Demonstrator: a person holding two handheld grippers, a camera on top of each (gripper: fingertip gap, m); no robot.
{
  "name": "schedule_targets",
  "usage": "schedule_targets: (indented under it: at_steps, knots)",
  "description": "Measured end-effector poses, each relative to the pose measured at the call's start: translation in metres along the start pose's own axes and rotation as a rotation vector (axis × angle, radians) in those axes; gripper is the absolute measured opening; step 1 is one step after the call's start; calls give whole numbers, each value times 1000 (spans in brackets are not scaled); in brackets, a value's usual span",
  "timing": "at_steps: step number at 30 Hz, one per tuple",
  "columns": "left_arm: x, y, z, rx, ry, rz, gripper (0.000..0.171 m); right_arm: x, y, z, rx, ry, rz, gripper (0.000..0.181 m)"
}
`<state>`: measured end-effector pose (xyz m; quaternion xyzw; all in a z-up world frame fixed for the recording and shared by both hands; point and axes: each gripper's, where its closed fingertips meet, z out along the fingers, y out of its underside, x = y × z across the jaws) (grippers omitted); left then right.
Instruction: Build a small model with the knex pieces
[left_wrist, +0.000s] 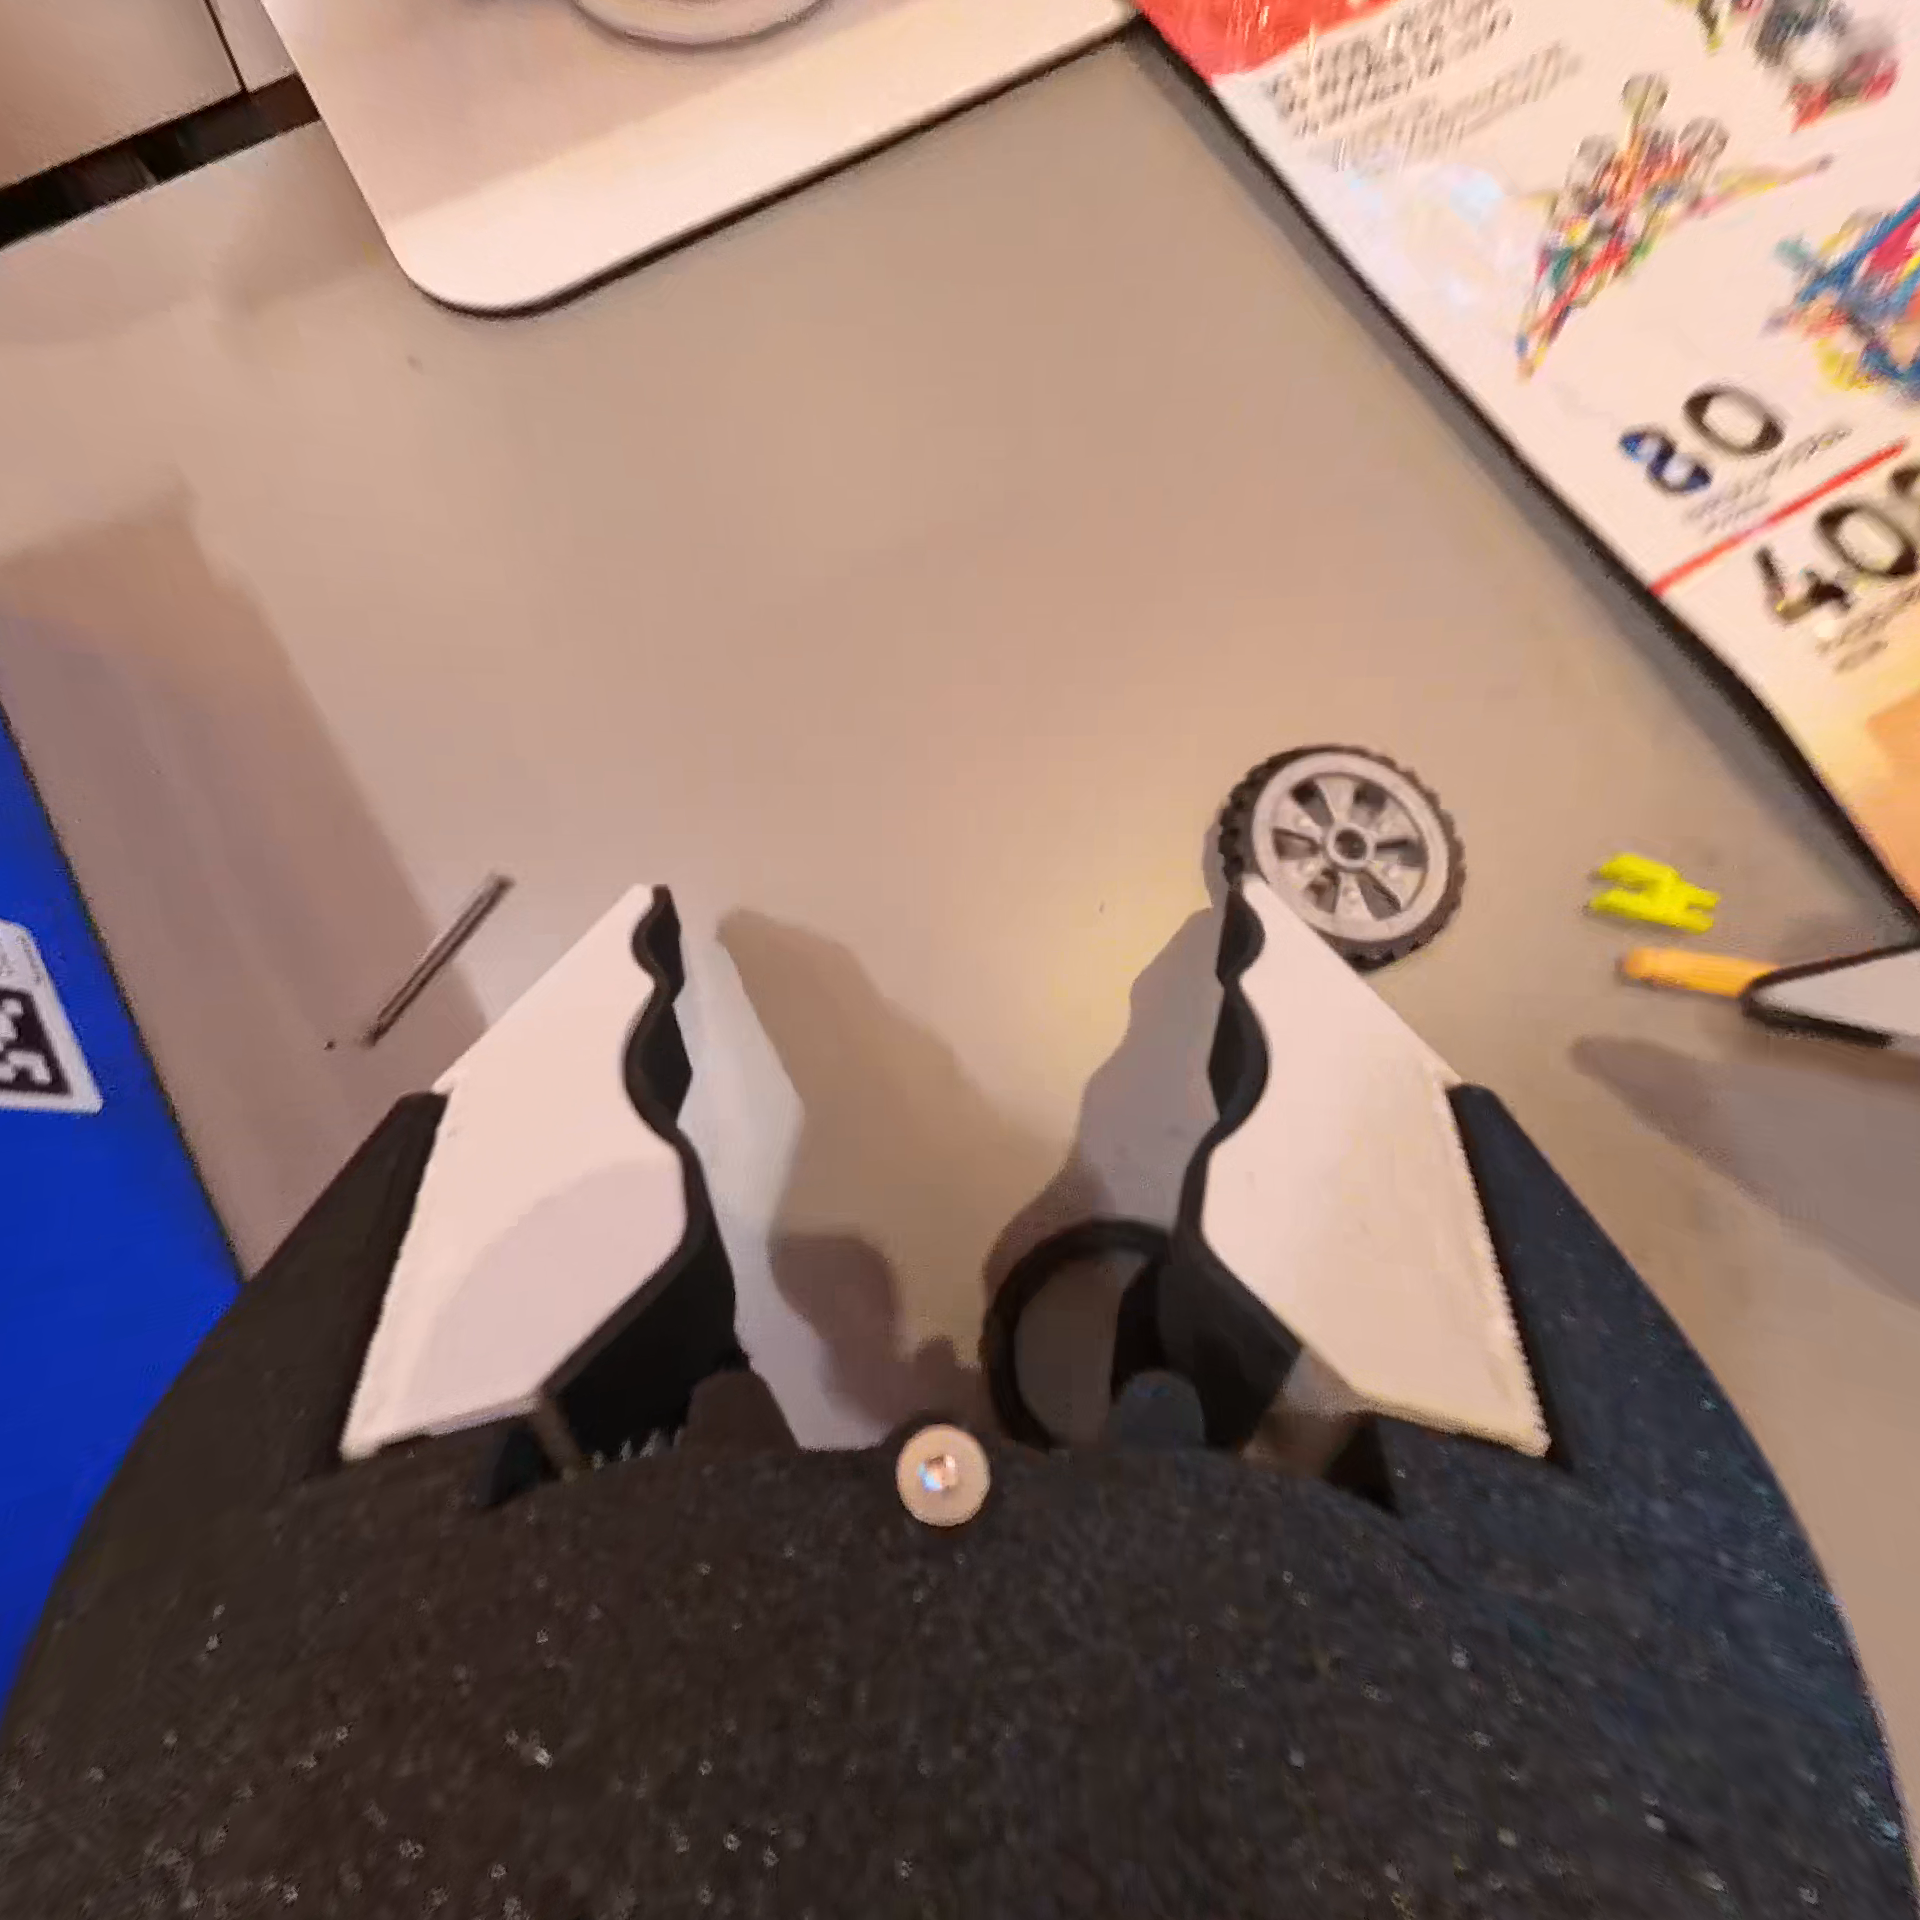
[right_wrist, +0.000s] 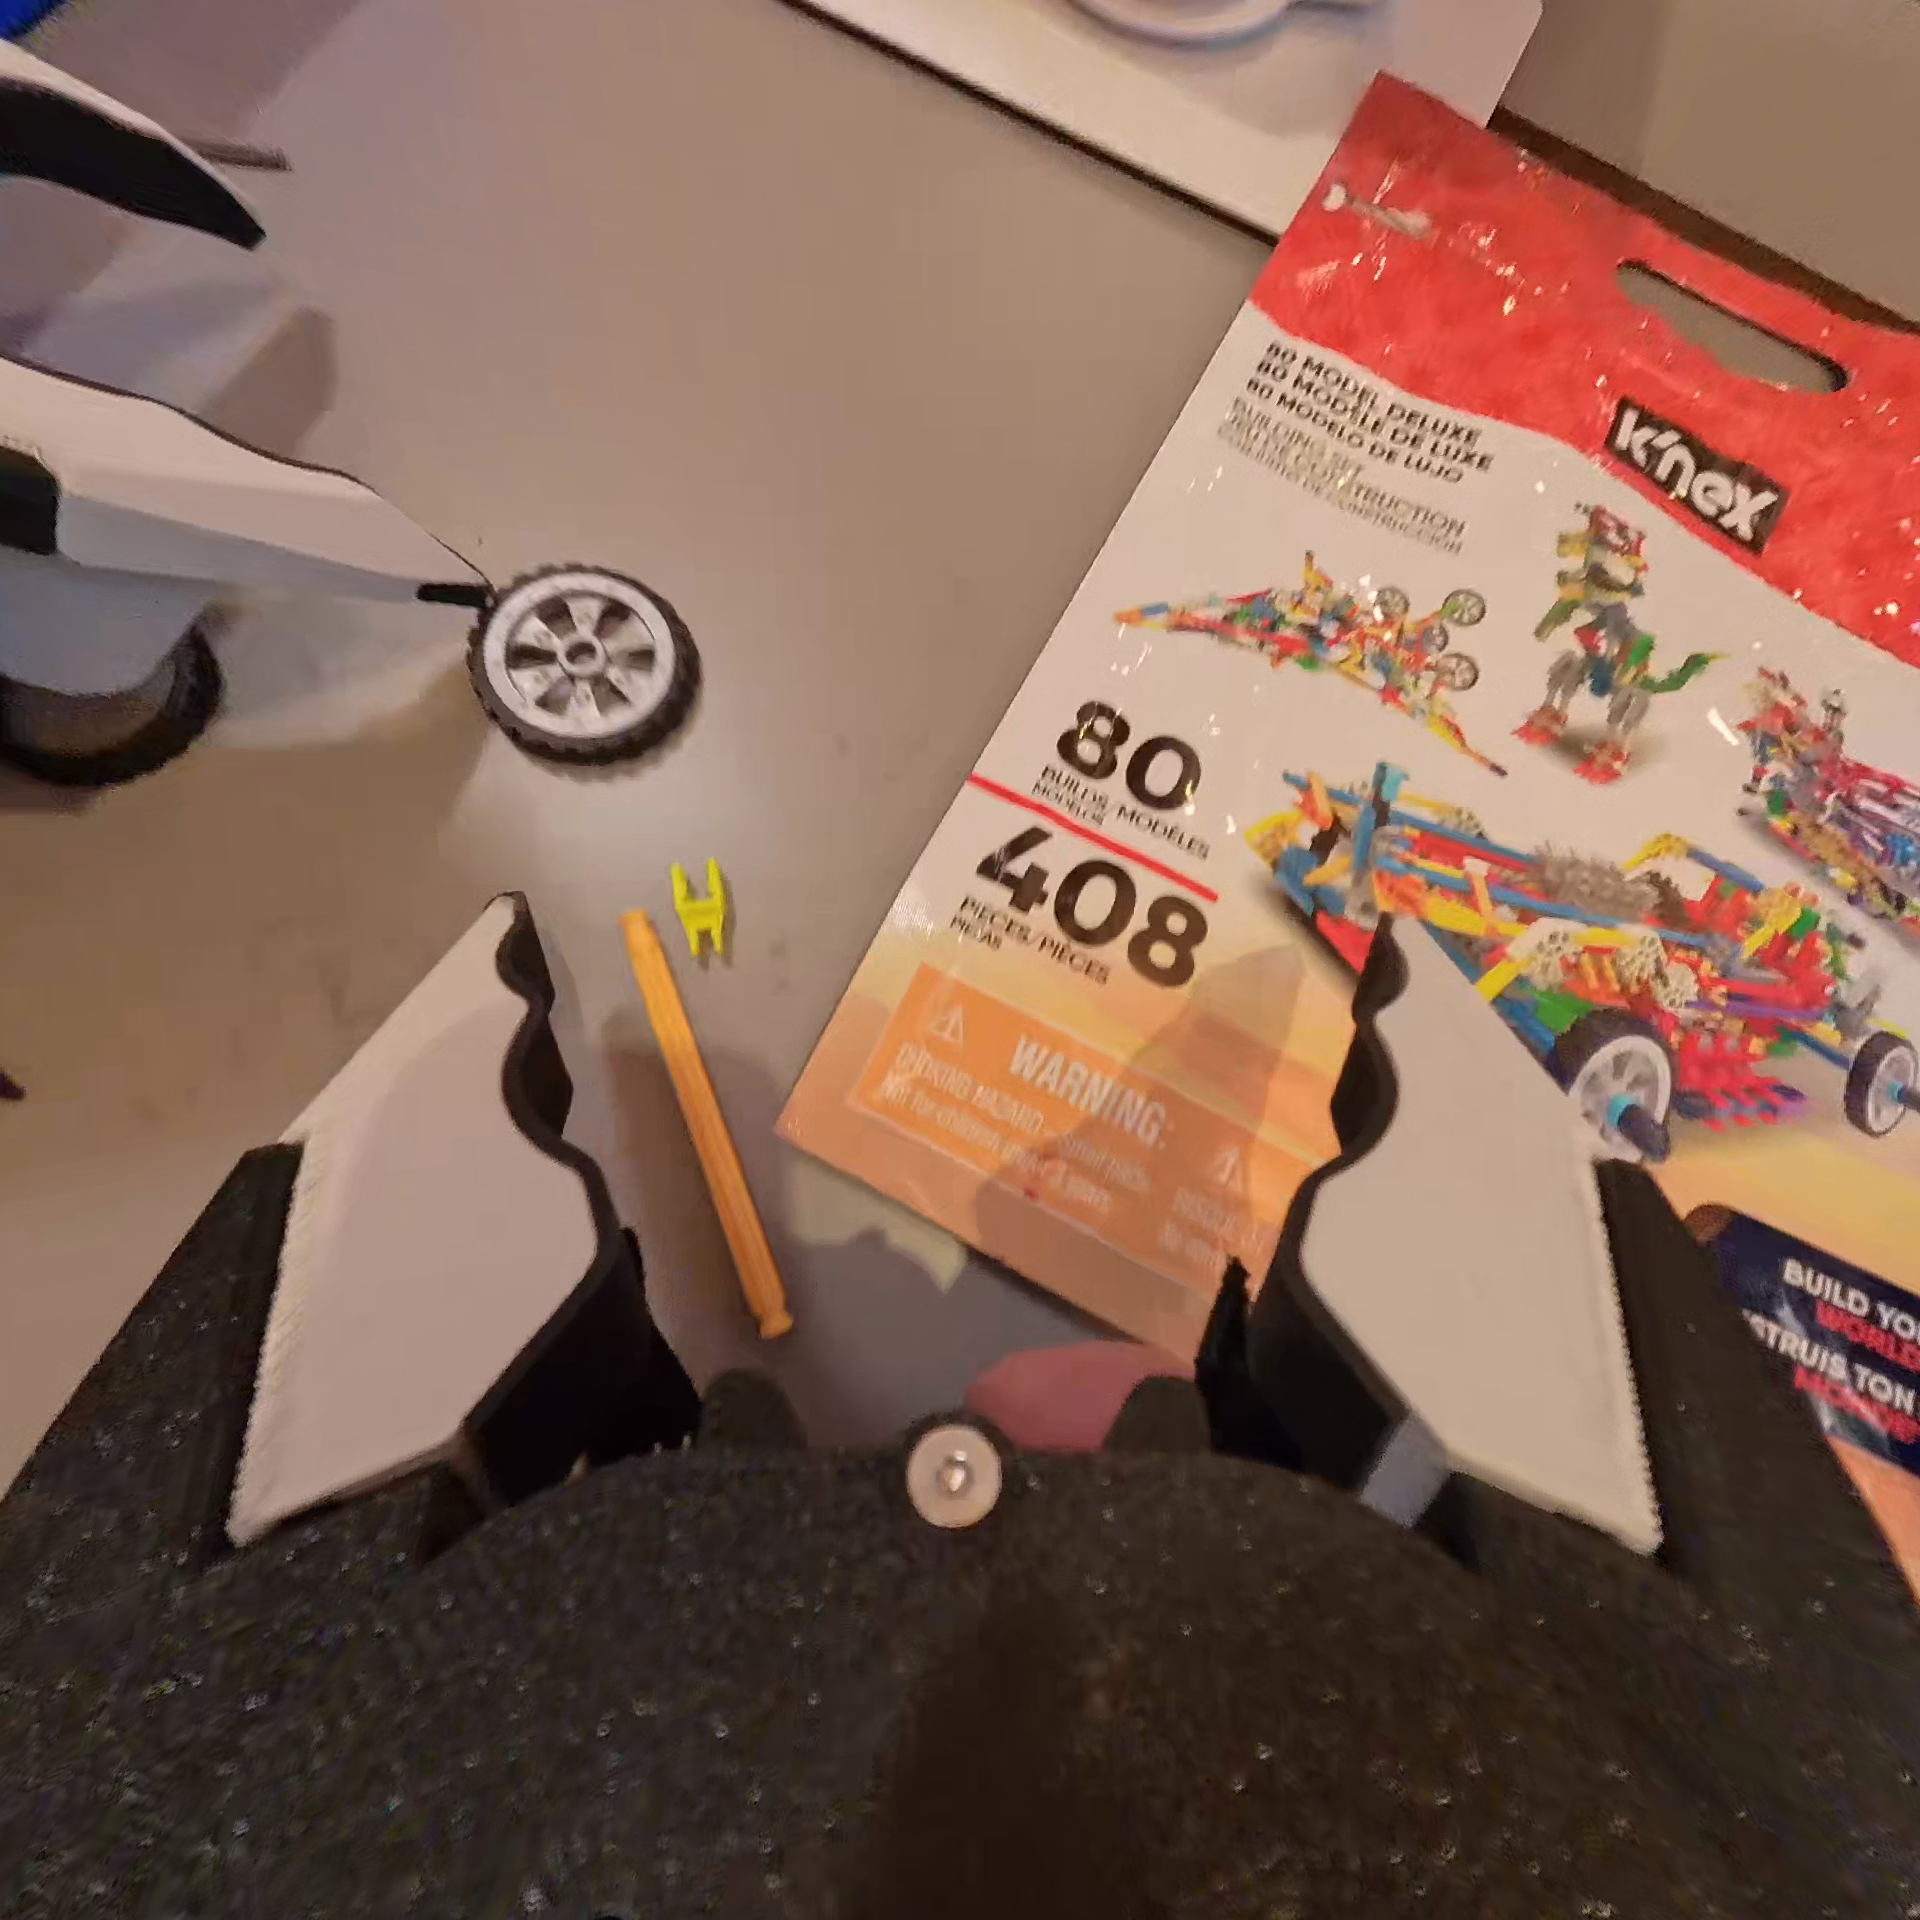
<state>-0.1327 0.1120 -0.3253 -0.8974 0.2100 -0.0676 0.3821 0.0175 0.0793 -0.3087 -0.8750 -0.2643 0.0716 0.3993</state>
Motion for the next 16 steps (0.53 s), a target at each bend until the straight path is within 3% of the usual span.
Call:
schedule_targets:
  at_steps: [2, 4, 6, 8, 10, 14, 16]
  knots:
    - [-2, -10, 3, 21, -13, 16, 114, -2, -3, 10, -10, -23, 4, 149]
    - [-14, 1, 16, -33, -85, 55, 126, -2, 18, 29, -114, -58, 7, 153]
    - [-7, 1, 19, 14, 0, -14, 113, 6, 18, 29, -112, -55, 14, 146]
    - [-7, 2, 18, 10, 14, -9, 113, 11, 19, 27, -106, -8, 21, 156]
    - [-18, 5, 17, -1, -59, -48, 132, 11, 18, 22, -77, 40, 14, 156]
    - [-18, 8, 16, -11, -60, -79, 133, 11, 19, 13, -42, 89, -20, 150]
    - [-18, 8, 16, -13, -58, -80, 133, 11, 26, 13, -77, 46, 37, 148]
